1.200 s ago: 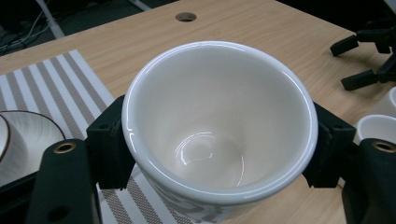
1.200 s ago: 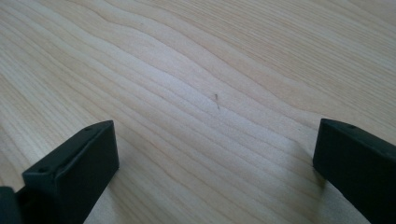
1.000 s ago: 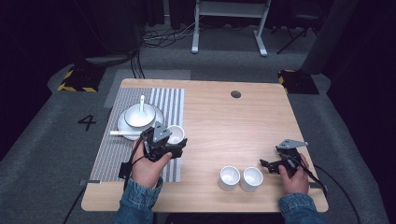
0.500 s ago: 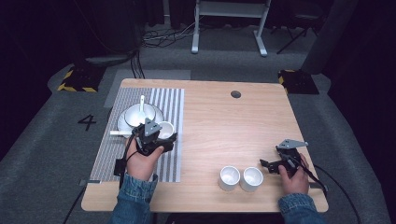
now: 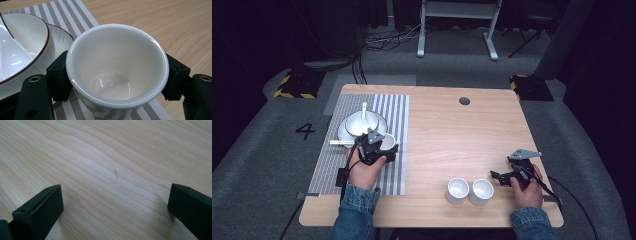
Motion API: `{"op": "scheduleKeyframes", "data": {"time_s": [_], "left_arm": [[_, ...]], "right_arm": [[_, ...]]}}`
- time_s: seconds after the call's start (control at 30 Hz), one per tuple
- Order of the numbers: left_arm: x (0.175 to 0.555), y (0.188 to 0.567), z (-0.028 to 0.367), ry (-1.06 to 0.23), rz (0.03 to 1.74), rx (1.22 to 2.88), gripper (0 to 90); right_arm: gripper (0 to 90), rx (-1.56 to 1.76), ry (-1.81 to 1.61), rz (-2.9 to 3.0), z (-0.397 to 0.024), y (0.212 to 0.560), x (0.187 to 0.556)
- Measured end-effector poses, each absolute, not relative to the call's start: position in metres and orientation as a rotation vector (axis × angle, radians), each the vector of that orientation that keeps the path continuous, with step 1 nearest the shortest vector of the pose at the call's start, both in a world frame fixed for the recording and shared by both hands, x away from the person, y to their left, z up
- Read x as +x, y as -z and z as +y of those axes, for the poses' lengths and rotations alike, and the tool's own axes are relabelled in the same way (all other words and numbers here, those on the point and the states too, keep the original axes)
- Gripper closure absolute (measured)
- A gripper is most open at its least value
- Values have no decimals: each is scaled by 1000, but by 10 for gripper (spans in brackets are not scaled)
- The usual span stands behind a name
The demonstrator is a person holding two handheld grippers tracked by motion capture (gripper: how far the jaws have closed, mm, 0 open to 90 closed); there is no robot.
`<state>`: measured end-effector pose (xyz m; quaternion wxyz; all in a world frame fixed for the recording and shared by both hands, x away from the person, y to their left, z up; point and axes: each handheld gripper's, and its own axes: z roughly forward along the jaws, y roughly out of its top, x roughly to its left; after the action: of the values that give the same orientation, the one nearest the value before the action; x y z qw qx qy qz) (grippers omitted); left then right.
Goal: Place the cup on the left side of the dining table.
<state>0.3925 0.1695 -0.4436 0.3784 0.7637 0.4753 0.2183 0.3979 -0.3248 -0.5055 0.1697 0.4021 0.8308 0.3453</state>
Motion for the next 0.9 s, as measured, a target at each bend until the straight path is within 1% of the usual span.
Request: {"op": "scheduleKeyframes", "data": {"time_s": [0.13, 0.73, 0.9], "left_arm": [[396, 452, 171, -538, 1234, 1972, 263], [402, 467, 172, -496, 1261, 2027, 263], [402, 469, 172, -505, 1260, 2026, 262]], "right_arm": [[4, 1142, -981, 2361, -325, 505, 398], [4, 1143, -981, 2361, -325, 505, 398], [4, 1143, -981, 2361, -325, 505, 398]]}}
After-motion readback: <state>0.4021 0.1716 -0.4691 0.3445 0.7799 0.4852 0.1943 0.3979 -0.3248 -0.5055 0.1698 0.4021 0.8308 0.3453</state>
